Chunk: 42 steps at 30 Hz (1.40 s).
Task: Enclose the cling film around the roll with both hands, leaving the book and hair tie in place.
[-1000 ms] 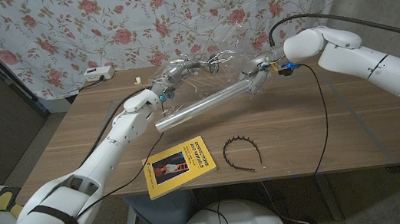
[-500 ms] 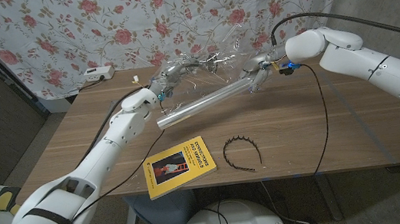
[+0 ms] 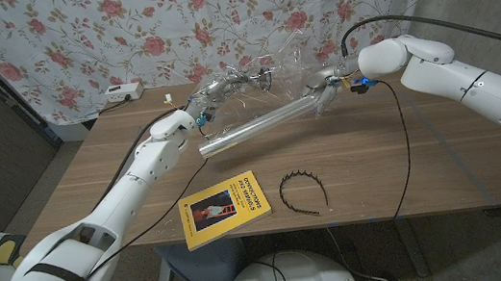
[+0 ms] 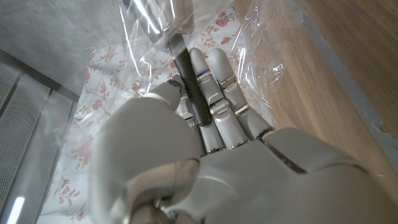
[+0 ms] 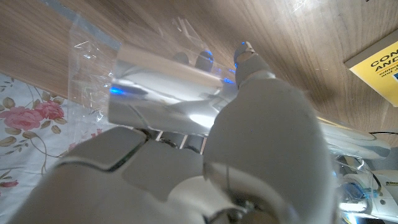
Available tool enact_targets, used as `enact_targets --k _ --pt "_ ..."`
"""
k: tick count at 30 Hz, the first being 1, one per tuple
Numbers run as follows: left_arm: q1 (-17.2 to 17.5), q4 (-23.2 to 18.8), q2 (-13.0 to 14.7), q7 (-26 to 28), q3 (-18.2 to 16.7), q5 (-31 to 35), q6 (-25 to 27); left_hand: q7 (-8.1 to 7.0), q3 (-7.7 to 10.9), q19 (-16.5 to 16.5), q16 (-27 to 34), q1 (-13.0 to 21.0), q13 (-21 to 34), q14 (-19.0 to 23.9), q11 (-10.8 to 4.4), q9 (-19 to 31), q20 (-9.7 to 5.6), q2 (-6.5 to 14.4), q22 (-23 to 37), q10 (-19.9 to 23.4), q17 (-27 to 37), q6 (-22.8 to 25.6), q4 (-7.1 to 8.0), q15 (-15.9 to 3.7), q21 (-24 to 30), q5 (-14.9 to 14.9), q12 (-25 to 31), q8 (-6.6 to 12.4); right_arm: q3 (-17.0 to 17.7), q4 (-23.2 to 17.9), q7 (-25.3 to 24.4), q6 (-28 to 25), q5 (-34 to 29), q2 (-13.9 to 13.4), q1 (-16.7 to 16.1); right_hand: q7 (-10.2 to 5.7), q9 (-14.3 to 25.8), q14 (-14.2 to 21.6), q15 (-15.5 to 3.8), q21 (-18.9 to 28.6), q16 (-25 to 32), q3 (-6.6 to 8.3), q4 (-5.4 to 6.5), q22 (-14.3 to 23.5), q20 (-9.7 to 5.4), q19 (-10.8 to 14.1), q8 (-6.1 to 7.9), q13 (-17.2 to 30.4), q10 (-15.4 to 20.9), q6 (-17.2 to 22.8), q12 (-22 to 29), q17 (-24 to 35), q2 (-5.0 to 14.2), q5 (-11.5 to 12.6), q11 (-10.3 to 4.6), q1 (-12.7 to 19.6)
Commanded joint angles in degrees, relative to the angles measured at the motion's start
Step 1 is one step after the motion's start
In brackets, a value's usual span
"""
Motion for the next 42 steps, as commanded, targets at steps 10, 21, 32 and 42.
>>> enact_targets --k 10,21,32,42 --pt "0.5 -1.2 0.9 0.3 -0.9 -0.5 -0.9 -0.16 0.61 0.0 -0.1 0.4 0.2 1.9 -0.06 0.0 -0.5 0.1 0.1 0.3 0.1 0.2 -0.2 -1.22 0.5 0.2 -0.2 -0.2 -1.0 -0.1 -3.4 -1.5 -4.9 1.1 0.5 0.01 0.1 0.8 -4.53 0.5 0.3 0.55 -0.12 0.1 -9.06 -0.2 0.42 0.2 0.5 0.8 0.0 0.0 7.69 0.1 -0.08 7.3" --pt "-0.2 -1.2 0.9 0.0 -0.9 -0.2 -1.2 -0.2 0.63 -0.1 -0.1 0.4 0.3 1.9 -0.08 0.0 -0.5 0.1 0.1 0.3 0.2 0.3 -0.22 -1.23 0.6 0.2 -0.2 -0.17 -1.3 -1.2 -4.2 -2.2 -7.5 1.0 -0.1 0.07 0.1 0.9 -4.47 0.5 0.4 0.52 -0.06 0.1 -9.05 -0.2 0.41 0.2 0.4 0.7 0.0 -0.2 7.7 0.1 0.02 7.2" --pt "2.0 -7.8 2.7 2.3 -2.6 -0.6 -2.1 -0.16 0.62 -0.1 -0.1 0.4 0.3 1.9 -0.04 0.0 -0.51 0.1 0.1 0.3 0.2 0.2 -0.19 -1.21 0.6 0.2 -0.2 -0.21 1.1 -3.7 -9.8 -5.8 -8.7 0.3 -3.8 0.08 0.0 1.1 -4.49 0.6 0.4 0.48 -0.15 0.0 -9.03 0.0 0.41 -0.3 0.9 0.8 -0.1 -0.4 7.6 0.1 0.06 7.3" --pt "5.7 -11.5 4.6 4.2 -4.3 -2.2 -2.2 -0.18 0.67 -0.1 0.0 0.5 0.2 2.0 -0.09 0.0 -0.53 0.1 0.1 0.2 0.3 0.1 -0.26 -1.24 0.6 0.2 -0.3 -0.24 -0.2 -3.3 -9.8 -5.7 -10.5 1.0 -3.3 0.1 0.0 1.1 -4.49 0.6 0.4 0.49 -0.16 0.0 -9.0 0.2 0.49 0.0 0.8 1.0 0.0 -0.5 7.56 0.1 -0.05 7.3"
